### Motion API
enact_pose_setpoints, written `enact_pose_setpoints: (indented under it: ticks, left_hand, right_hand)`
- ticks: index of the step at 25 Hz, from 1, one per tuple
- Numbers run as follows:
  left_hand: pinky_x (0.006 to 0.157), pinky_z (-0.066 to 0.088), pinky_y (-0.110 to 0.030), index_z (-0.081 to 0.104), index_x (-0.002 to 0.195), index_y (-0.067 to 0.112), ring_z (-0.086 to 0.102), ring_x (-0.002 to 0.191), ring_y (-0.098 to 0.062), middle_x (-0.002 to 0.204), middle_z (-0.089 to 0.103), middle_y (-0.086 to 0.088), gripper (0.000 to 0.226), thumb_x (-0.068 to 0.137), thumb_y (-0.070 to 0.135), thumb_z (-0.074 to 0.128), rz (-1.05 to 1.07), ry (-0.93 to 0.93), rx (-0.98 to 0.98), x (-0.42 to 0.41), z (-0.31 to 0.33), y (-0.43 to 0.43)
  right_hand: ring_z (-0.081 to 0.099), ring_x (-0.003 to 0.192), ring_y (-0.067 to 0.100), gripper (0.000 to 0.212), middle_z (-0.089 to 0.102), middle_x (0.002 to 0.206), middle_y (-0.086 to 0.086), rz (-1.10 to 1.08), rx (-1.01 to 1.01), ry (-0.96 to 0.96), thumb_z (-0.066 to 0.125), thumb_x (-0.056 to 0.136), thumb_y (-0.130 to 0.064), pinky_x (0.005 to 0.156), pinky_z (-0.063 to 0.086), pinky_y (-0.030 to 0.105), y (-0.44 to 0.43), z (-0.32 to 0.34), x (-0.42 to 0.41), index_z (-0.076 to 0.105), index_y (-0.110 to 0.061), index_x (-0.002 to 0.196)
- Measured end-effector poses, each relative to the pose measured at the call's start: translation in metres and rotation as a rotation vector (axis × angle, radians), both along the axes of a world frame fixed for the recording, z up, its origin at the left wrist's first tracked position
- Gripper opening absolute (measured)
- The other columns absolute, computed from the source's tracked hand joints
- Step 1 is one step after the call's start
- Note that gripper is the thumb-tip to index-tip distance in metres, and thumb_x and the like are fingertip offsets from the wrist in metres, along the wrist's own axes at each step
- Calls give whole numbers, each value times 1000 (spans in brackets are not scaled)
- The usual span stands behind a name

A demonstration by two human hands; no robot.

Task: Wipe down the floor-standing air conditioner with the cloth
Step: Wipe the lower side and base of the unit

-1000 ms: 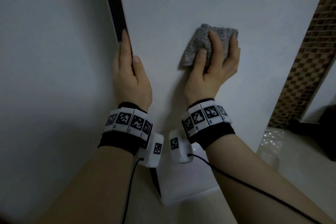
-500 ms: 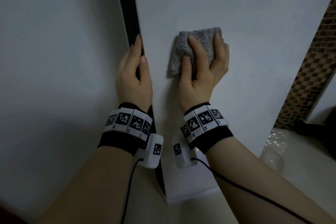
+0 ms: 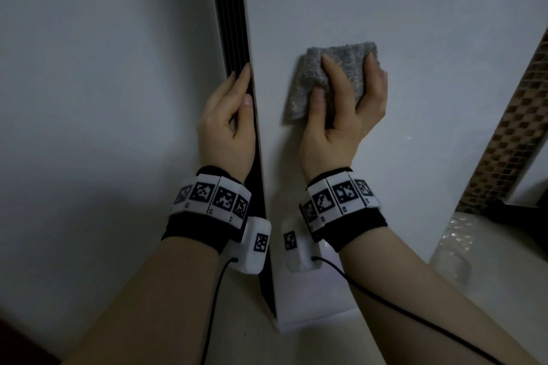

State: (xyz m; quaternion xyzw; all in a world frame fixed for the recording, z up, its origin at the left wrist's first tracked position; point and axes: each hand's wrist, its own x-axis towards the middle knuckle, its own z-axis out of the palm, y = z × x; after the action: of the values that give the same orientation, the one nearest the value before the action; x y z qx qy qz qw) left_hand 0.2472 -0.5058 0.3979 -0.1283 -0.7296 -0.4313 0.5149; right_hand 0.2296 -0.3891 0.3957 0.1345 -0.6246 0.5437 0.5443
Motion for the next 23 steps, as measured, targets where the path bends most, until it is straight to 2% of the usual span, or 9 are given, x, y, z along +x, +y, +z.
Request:
enact_pose_setpoints:
  ticks: [2, 5, 7, 9, 13, 15, 17, 21, 23]
  left_hand:
    - [101, 36, -10, 43, 138, 9, 49, 127, -23, 136, 52, -15, 44, 95, 0, 43, -31, -25, 17, 0, -1, -4]
    - [109, 36, -24, 35, 143, 12, 45, 131, -13, 139, 46, -2, 50, 94, 3, 41, -148, -75, 118, -1, 0, -10]
    - [113, 33, -35, 34, 144, 9, 41, 134, -14, 142, 43, -3, 50, 94, 8, 40, -149, -85, 108, -3, 2, -12]
    - [115, 31, -40, 35, 143, 7, 38, 136, -16, 146, 41, -7, 50, 94, 11, 39, -158, -94, 81, -4, 4, -11]
    - [116, 29, -38, 34, 143, 7, 35, 139, -15, 149, 38, -8, 48, 96, 12, 38, -199, -103, 83, -5, 9, -9]
    - [116, 27, -34, 34, 143, 6, 34, 139, -14, 149, 38, -8, 47, 96, 12, 37, -199, -90, 78, -4, 11, -8]
    - [116, 28, -37, 33, 144, 6, 35, 138, -16, 148, 39, -10, 48, 96, 13, 37, -209, -94, 88, -3, 14, -7]
    - [114, 31, -44, 31, 145, 8, 37, 137, -20, 147, 40, -12, 50, 96, 14, 37, -255, -98, 118, -2, 22, -6]
    - [115, 29, -42, 31, 145, 7, 35, 138, -17, 148, 38, -10, 50, 95, 13, 38, -248, -83, 117, -1, 25, -3]
  right_hand:
    - [23, 136, 42, 29, 38, 140, 23, 3, 27, 8, 61, 87, -10, 112, 17, 56, -9, -1, 4, 65, -14, 115]
    - [22, 135, 38, 29, 42, 138, 23, -8, 175, 62, 63, 85, -10, 109, 19, 61, -14, -4, 6, 67, -16, 113]
    - [23, 135, 39, 29, 41, 139, 23, -13, 123, 56, 62, 87, -11, 110, 19, 59, -9, 3, 1, 67, -16, 114]
    - [24, 135, 42, 28, 40, 139, 23, -9, 75, 43, 60, 87, -12, 110, 19, 58, -11, 7, 2, 67, -17, 114]
    - [25, 133, 40, 28, 45, 136, 22, -48, 265, 126, 62, 85, -10, 108, 22, 60, -10, 6, 2, 69, -18, 111]
    - [25, 134, 39, 29, 44, 137, 22, -37, 200, 112, 61, 86, -10, 109, 21, 59, -6, 15, -2, 68, -19, 113]
    - [25, 134, 40, 28, 43, 137, 22, -16, 115, 82, 62, 87, -12, 108, 21, 61, -10, 22, 0, 68, -18, 113]
    - [25, 134, 39, 27, 44, 137, 21, -30, 238, 124, 61, 87, -11, 109, 21, 60, -5, 24, 1, 69, -18, 112]
    - [27, 134, 43, 28, 42, 138, 22, -24, 131, 93, 61, 87, -10, 112, 19, 56, 3, 34, -3, 67, -17, 114]
